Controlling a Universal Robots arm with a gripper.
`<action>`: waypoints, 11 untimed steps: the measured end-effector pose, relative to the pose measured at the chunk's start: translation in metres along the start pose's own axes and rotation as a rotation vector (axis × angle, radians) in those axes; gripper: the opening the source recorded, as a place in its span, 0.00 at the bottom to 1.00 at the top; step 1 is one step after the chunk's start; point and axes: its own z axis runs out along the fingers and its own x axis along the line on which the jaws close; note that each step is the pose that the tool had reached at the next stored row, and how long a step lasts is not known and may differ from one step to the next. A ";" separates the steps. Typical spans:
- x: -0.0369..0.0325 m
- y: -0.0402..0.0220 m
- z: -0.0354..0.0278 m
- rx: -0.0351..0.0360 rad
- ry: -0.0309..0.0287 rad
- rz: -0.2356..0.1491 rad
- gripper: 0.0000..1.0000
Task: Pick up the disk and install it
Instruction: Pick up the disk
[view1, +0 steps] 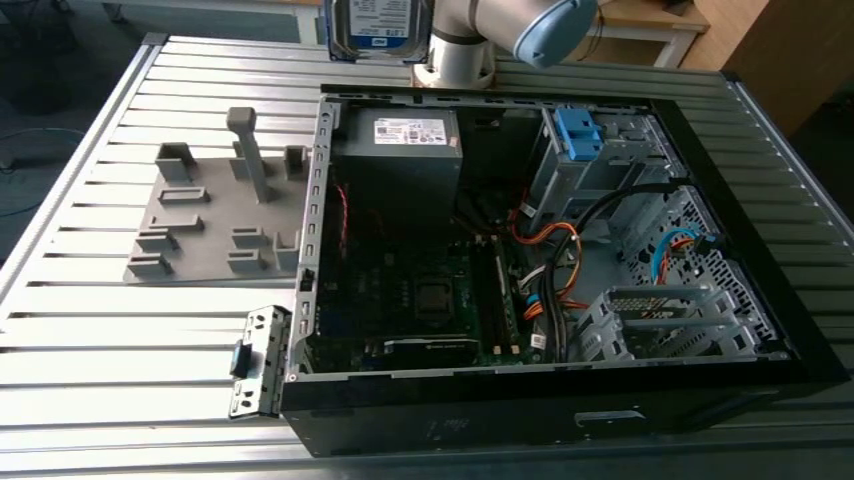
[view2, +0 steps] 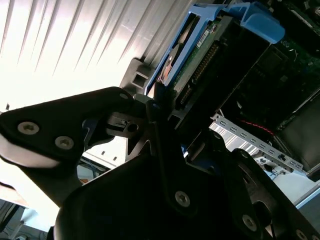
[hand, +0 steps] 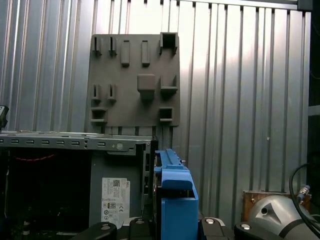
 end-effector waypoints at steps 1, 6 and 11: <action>0.0001 -0.0017 0.0000 -0.0001 0.0000 0.000 0.36; 0.0004 -0.0096 -0.0002 -0.0003 0.0000 0.000 0.36; 0.0008 -0.0187 -0.0004 -0.0008 0.0000 0.000 0.36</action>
